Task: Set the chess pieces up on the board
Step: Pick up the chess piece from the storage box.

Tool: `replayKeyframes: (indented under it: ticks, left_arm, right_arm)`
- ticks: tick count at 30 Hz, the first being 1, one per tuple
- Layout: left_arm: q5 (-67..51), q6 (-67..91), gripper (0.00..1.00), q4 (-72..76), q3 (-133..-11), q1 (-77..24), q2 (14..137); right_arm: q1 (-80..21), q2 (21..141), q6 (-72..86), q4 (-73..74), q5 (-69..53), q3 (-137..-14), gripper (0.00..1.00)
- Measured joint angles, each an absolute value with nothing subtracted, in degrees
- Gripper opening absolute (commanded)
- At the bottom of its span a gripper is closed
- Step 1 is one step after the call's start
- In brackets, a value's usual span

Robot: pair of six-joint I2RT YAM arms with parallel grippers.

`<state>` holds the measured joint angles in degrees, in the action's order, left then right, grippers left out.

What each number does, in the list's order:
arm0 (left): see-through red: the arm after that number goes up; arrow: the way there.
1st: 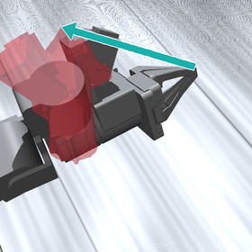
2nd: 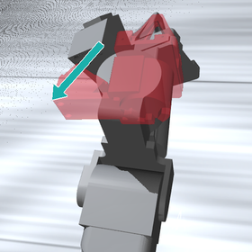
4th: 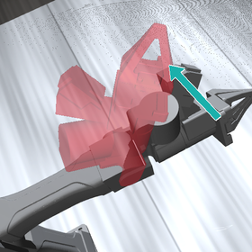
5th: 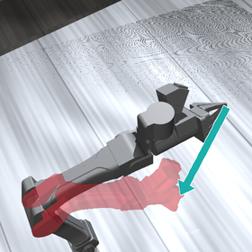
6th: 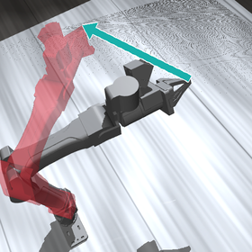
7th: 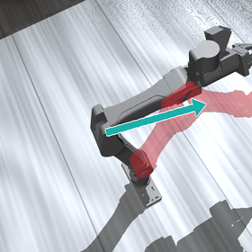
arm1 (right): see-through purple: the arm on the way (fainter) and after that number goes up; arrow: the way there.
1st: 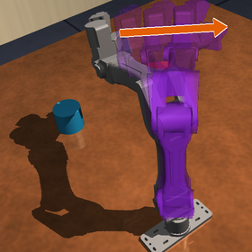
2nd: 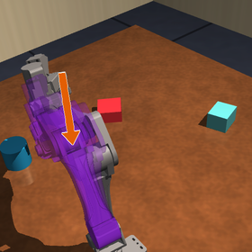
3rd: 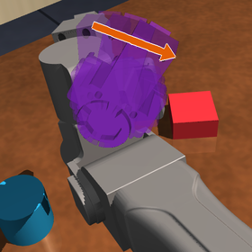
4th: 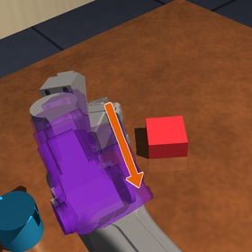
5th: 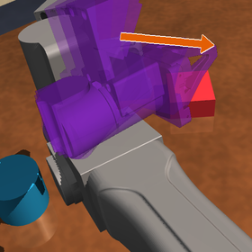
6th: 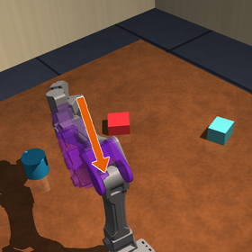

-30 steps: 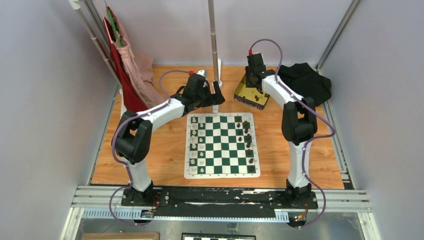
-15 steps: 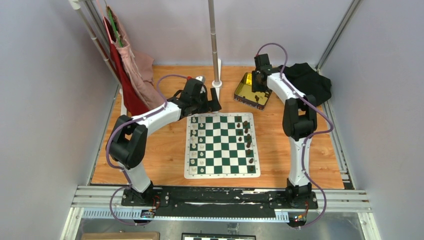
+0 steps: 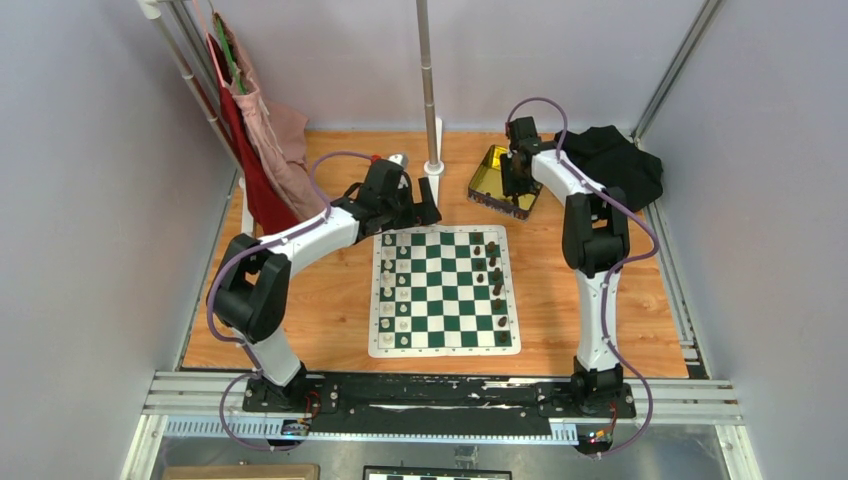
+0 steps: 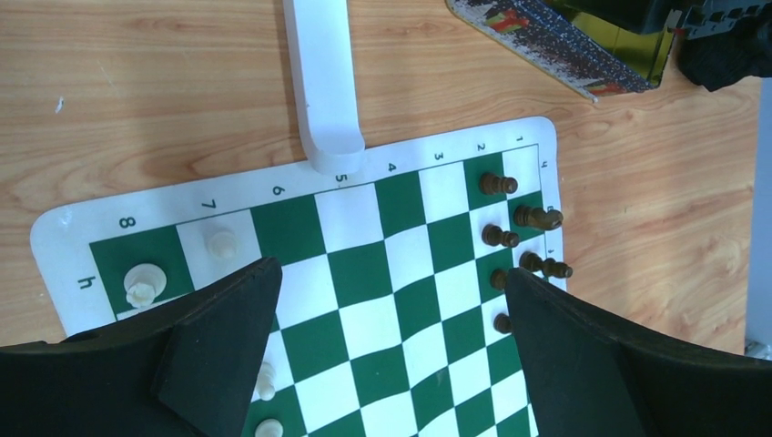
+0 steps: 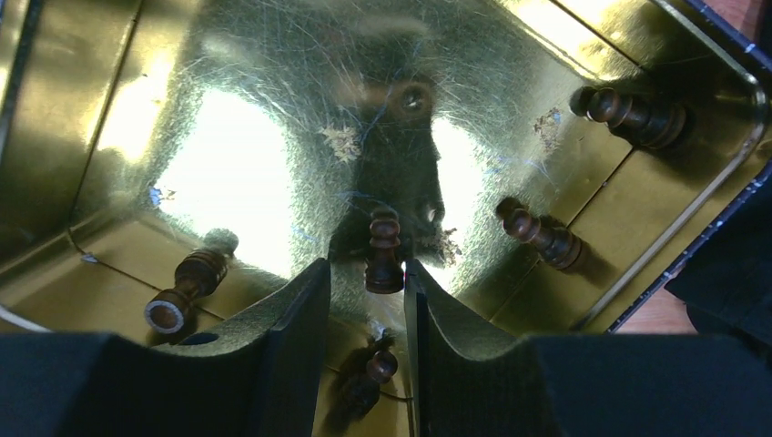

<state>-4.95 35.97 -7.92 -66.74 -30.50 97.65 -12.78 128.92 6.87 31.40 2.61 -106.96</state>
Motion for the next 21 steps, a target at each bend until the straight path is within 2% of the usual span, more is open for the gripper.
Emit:
replayKeyframes:
  ticks: [6, 16, 21]
  left_arm:
    - [-4.95, 36.21, 1.0, -7.73, -65.78, -30.5, 97.01]
    - [-5.04, 36.25, 1.0, -7.35, -65.73, -30.5, 97.01]
    - [-5.06, 36.25, 1.0, -7.27, -65.36, -30.5, 97.01]
  right_arm:
    - [-12.08, 130.04, 6.15, 31.29, 2.28, -106.96, 0.36]
    - [-11.94, 130.3, 5.08, 31.07, 1.61, -107.33, 0.13]
    - [-11.94, 130.39, 4.62, 30.76, 1.61, -107.53, 0.12]
